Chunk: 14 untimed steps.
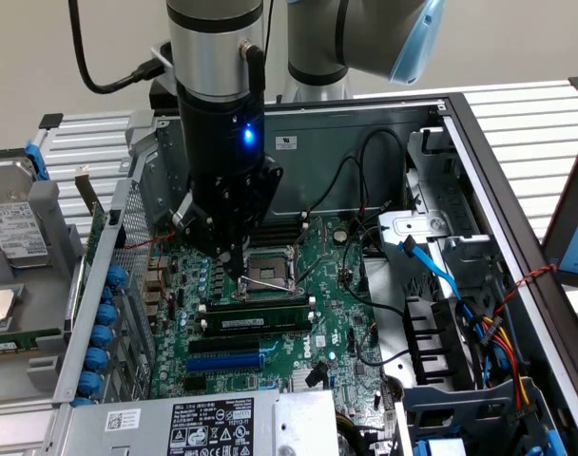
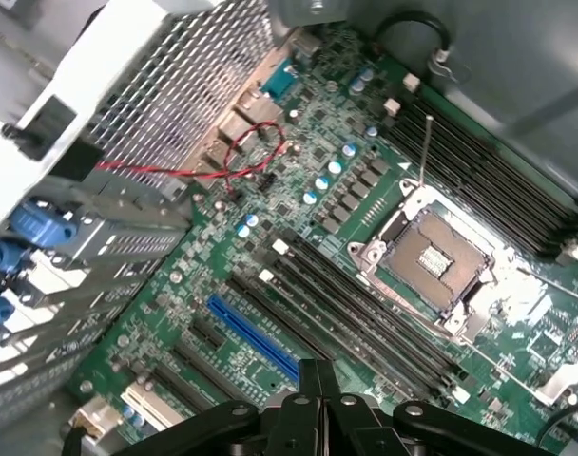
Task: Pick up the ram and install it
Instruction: 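Press down the ram until it locks into place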
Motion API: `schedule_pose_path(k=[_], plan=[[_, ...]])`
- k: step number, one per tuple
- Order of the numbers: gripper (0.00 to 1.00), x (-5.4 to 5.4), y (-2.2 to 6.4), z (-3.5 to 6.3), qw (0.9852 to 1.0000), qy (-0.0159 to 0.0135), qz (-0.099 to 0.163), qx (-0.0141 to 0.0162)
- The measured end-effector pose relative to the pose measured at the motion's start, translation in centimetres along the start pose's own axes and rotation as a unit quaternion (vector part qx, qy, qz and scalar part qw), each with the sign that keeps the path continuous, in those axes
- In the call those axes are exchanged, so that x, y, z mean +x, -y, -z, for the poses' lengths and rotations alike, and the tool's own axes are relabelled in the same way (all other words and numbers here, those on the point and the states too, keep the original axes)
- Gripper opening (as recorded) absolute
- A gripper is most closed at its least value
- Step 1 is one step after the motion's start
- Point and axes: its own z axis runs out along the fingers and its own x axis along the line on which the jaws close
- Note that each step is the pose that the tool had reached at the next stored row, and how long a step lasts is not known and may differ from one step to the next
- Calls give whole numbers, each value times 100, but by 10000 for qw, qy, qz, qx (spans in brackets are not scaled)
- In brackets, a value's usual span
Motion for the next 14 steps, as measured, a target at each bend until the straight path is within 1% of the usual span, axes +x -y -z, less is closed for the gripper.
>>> schedule_pose_path(k=[4,7,10,14], plan=[[11,0,0,0,9995,9,-300,-11],[11,0,0,0,9986,16,-528,-20],[11,0,0,0,9972,22,-751,-29],[11,0,0,0,9945,31,-1050,-40]])
